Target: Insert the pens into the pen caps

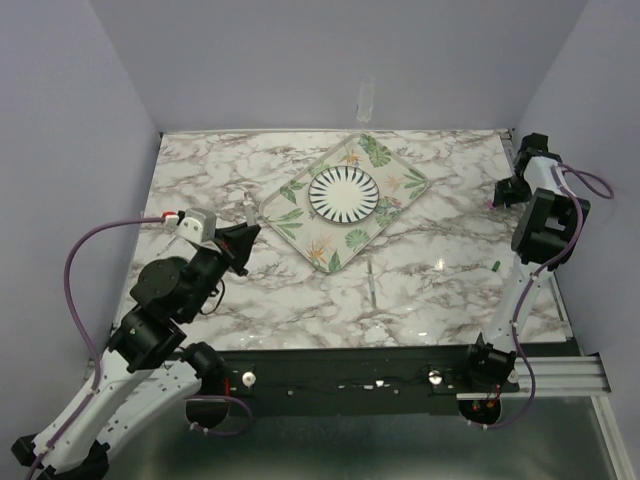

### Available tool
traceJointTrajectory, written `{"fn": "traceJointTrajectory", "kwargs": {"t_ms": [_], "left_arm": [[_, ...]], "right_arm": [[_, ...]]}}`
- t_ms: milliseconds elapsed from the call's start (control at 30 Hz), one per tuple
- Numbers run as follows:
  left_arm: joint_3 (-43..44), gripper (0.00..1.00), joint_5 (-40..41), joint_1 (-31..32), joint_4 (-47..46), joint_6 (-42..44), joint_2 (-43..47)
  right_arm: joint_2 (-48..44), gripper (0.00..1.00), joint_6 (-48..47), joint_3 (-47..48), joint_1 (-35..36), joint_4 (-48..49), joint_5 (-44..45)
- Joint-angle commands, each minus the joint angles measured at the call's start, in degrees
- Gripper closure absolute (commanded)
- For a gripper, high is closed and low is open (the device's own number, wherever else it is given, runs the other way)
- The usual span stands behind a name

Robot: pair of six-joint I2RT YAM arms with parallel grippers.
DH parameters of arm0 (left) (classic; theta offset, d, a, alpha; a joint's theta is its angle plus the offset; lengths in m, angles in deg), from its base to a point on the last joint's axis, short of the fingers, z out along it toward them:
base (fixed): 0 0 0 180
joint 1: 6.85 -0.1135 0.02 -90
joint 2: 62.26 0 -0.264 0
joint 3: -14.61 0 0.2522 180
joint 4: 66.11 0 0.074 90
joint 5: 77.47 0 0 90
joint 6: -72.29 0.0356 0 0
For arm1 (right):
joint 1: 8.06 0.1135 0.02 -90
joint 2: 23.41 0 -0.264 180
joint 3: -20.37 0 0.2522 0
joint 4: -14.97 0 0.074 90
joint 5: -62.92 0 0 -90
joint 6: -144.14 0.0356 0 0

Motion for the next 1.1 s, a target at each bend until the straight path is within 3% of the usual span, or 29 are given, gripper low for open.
{"fn": "traceJointTrajectory", "kwargs": {"t_ms": [0, 400, 1067], "left_arm": [[-0.13, 1.0, 1.19, 0.23, 0.04, 0.42, 1.41], [-0.48, 1.0, 1.54, 0.23, -0.22, 0.33, 3.61], [-0.39, 1.0, 0.49, 0.14, -0.75, -0.2, 5.36]], "right_arm": [[-0.94, 0.99, -2.22, -1.17, 0.7, -0.65, 0.64], [6.18, 0.93, -8.47, 11.22, 1.67, -6.0, -1.65], [2.41, 0.95, -10.5, 7.54, 3.42, -9.96, 0.64]]}}
